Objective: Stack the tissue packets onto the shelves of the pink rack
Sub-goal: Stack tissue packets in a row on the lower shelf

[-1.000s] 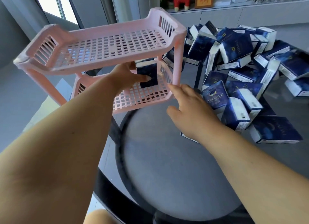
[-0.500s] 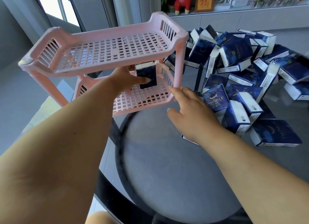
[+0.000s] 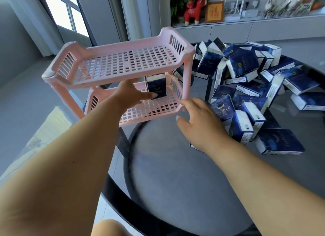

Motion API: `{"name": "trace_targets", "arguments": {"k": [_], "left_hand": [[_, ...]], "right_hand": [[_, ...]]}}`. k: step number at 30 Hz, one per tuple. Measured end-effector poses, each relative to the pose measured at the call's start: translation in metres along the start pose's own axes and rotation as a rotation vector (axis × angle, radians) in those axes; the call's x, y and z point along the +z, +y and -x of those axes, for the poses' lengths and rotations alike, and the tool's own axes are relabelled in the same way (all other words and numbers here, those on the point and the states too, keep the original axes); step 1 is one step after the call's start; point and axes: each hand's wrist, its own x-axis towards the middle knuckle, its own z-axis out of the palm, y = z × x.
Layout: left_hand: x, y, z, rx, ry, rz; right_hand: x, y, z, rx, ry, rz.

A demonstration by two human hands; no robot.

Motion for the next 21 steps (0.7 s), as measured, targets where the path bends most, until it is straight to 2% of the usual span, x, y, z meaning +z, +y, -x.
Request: {"name": "trace_targets", "arguments": {"k": [5, 9, 12, 16, 19, 21], "left_hand": [[-0.003, 0.008, 0.031, 0.04, 0.093, -0.026], [0.009, 0.013, 0.058, 0.026, 0.266, -0.095], [0.028, 0.023, 0.089, 0.043, 0.332, -0.134], [0.06, 0.032, 0.122, 0.143, 0.083, -0.135], [0.074, 0.036, 0.138, 0.245, -0.174, -0.164], [0.082, 0.036, 0.147, 0.252, -0.309, -0.247]], "right_hand": [[-0.008, -0.008, 0.005, 0.009, 0.014, 0.051], [-0.017, -0.016, 0.014, -0.005, -0.016, 0.094], [-0.027, -0.017, 0.025, -0.098, 0.088, 0.062], [-0.047, -0.003, 0.043, -0.246, 0.388, 0.142], [-0.056, 0.02, 0.056, -0.189, 0.471, 0.228], [-0.054, 0.035, 0.066, -0.131, 0.487, 0.278]]}}
